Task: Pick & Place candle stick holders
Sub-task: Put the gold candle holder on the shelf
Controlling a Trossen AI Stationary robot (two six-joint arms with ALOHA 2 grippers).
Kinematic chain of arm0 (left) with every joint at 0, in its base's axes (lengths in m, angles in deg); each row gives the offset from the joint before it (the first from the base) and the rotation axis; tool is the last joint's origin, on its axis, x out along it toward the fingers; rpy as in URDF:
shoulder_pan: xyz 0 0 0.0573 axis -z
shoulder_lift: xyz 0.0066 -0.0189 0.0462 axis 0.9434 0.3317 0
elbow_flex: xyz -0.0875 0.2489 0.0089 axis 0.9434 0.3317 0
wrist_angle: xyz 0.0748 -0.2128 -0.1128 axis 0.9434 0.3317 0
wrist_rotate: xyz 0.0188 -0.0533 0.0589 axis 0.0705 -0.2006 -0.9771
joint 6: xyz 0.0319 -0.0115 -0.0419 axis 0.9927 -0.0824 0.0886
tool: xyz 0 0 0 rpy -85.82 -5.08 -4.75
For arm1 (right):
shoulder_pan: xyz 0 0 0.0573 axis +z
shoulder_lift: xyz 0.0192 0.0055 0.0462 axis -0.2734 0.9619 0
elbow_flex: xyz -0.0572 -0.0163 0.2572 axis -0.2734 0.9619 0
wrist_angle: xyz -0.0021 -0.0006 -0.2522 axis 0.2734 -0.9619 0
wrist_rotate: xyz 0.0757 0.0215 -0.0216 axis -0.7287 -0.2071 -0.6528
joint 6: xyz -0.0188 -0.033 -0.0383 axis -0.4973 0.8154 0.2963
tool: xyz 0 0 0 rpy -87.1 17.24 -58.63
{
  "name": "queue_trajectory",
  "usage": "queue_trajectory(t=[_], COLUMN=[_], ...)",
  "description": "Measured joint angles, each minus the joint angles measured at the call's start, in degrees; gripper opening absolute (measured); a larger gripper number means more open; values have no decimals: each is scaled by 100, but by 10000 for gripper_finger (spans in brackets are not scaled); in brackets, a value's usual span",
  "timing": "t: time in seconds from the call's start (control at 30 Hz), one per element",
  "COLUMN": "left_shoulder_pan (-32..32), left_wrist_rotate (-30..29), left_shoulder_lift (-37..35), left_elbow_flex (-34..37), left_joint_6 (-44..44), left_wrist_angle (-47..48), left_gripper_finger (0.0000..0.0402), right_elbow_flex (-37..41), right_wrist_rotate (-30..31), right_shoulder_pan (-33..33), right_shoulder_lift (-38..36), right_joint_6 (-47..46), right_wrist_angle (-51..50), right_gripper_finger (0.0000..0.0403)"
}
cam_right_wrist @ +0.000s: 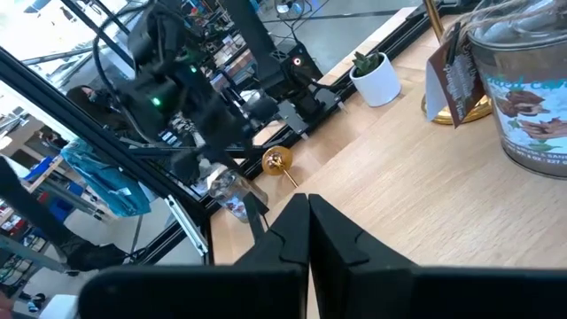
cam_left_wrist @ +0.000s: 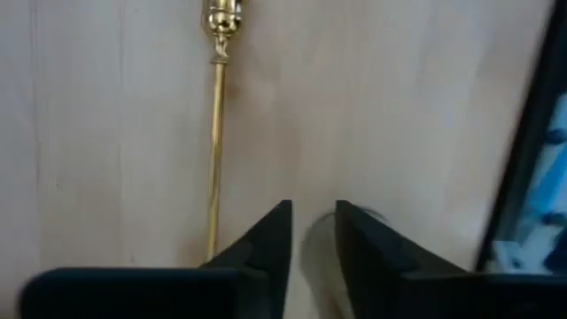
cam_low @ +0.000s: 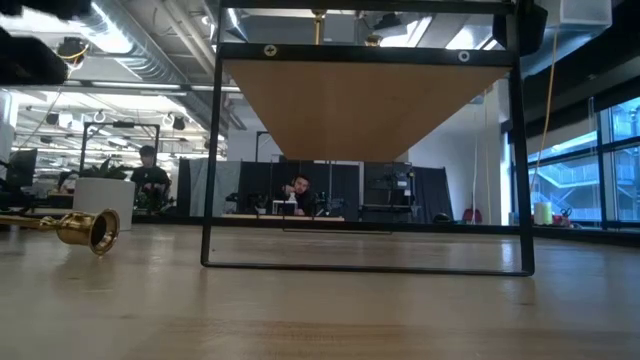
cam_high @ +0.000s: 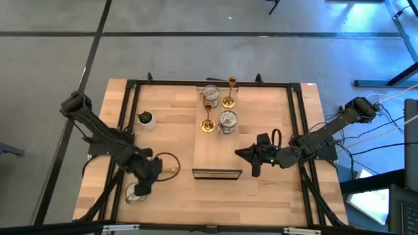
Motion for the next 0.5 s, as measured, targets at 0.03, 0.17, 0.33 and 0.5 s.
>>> queue_trajectory(t=[0.03,0.17,0.33,0.5], left_shoulder_pan=[-62,-302,-516,-512], left_wrist_rotate=[0,-244,-541,-387], left_shoulder_lift=[128,615,1066,1361], left_elbow_flex=[0,0,0,0], left_joint_6=[110,398,669,864], left_wrist_angle=[-2,13,8,-23], left_gripper_finger=[100,153,188,198], right_elbow_flex=[0,0,0,0], right_wrist_rotate=[0,0,-2,0], right_shoulder_pan=[0,0,3,68], right_shoulder_lift=[0,0,0,0], right_joint_6=[0,0,-4,-17], right_wrist_angle=[0,0,2,4], right_gripper_finger=[1,1,1,1])
